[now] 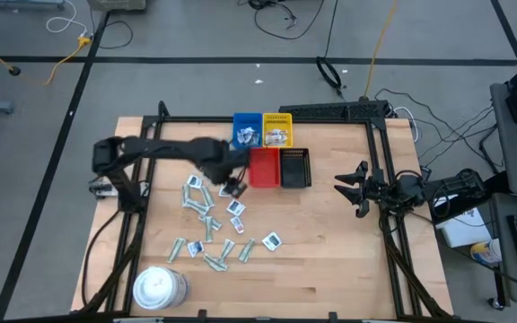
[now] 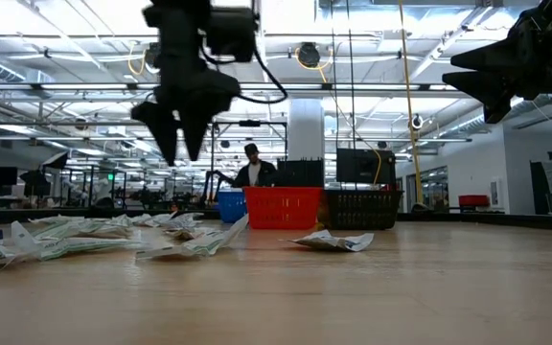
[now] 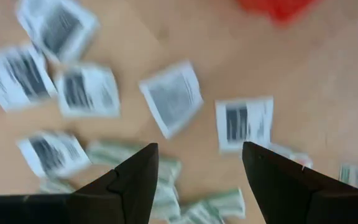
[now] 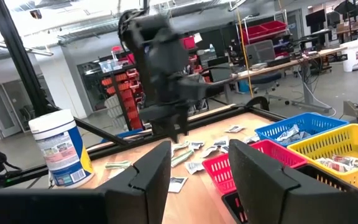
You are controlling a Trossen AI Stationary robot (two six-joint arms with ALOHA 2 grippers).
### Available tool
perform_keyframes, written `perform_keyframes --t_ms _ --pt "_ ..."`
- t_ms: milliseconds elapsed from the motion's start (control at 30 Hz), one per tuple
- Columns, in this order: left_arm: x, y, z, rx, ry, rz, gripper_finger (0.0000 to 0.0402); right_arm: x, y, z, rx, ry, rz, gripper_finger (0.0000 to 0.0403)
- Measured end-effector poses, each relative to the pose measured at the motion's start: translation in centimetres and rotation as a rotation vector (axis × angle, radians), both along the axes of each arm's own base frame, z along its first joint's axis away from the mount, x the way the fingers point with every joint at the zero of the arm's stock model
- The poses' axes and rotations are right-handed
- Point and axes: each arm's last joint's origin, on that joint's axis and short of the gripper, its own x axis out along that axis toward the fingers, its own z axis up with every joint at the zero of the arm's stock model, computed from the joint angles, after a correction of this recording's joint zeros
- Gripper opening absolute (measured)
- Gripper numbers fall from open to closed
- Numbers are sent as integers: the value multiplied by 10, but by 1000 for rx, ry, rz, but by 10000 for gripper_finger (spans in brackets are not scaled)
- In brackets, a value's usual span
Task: Pick & Place First Aid Supplies
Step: Put the alcohol pad into the blue bin
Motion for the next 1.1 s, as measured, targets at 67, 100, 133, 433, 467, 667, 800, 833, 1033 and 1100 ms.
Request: perform_keyframes --t_ms 67,100,133,433,467,667,800,833,1033,1100 --pt "-8 -17 -3 -6 0 7 239 0 0 0 0 0 0 155" --pt "-11 -25 -5 -9 0 11 239 0 0 0 0 0 0 155" --pt "-15 -32 -5 -12 3 16 239 0 0 0 0 0 -1 155" --pt "-44 -89 -17 -28 53 43 239 0 0 0 0 0 0 155" --pt "-47 -95 -18 -28 60 49 239 0 0 0 0 0 0 155" --pt "-60 -130 -28 -51 100 57 239 0 0 0 0 0 0 155" --pt "-66 -152 -30 -69 79 68 239 0 0 0 0 0 0 155" --pt "-67 -156 -30 -74 73 73 239 0 0 0 0 1 0 155" --pt "-72 -177 -30 -103 47 91 239 0 0 0 0 0 -1 155" --pt "-74 -181 -30 -107 45 102 239 0 0 0 0 1 0 155"
